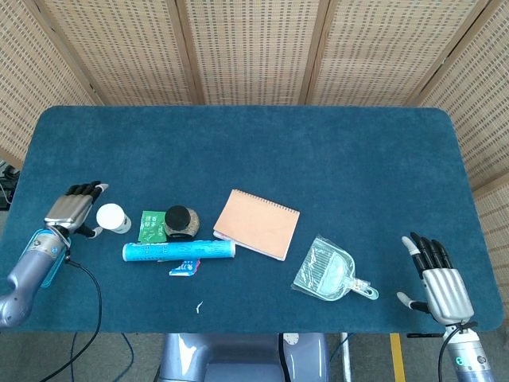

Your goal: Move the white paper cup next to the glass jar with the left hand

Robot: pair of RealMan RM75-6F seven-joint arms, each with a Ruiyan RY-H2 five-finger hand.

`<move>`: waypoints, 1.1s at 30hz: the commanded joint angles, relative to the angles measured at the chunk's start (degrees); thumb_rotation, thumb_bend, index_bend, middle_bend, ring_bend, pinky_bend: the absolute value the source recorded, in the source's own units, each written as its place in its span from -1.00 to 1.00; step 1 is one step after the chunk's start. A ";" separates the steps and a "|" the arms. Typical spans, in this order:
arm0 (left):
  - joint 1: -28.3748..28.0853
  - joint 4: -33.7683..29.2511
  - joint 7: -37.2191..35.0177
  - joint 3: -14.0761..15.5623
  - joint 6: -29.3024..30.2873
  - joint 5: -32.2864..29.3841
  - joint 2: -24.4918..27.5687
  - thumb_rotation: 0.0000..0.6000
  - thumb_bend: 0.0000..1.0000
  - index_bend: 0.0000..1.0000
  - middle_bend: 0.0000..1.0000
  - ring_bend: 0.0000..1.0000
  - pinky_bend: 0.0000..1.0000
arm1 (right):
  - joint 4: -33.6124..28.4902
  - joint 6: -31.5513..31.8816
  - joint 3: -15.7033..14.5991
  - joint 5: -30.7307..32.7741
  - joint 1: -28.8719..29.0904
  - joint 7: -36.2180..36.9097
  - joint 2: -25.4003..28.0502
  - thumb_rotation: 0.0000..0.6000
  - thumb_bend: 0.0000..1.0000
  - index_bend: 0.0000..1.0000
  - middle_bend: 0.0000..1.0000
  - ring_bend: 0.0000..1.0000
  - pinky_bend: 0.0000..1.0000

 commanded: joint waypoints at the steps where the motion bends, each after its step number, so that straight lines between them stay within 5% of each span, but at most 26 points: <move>1: -0.72 -0.29 0.92 0.64 0.25 -1.00 -0.38 1.00 -0.40 -0.98 -1.00 -1.00 -1.00 | 0.02 -0.03 -0.01 0.00 0.02 0.02 0.00 1.00 -0.99 -1.00 -1.00 -1.00 -1.00; 10: -2.55 -0.43 3.45 2.48 0.49 -3.78 -1.92 1.00 -0.40 -0.84 -1.00 -1.00 -1.00 | 0.06 0.06 -0.03 0.02 0.00 0.17 0.04 1.00 -0.99 -1.00 -1.00 -1.00 -1.00; 25: -3.99 -1.11 5.59 4.37 3.10 -6.24 -3.34 1.00 -0.36 -0.28 -1.00 -1.00 -1.00 | -0.07 0.60 0.22 0.32 -0.22 1.20 0.44 1.00 -0.99 -1.00 -1.00 -1.00 -1.00; 33: -4.14 -3.41 5.11 4.02 4.83 -6.43 -1.48 1.00 -0.36 -0.28 -1.00 -1.00 -1.00 | -0.06 0.52 0.13 0.21 -0.18 1.35 0.51 1.00 -0.99 -1.00 -1.00 -1.00 -1.00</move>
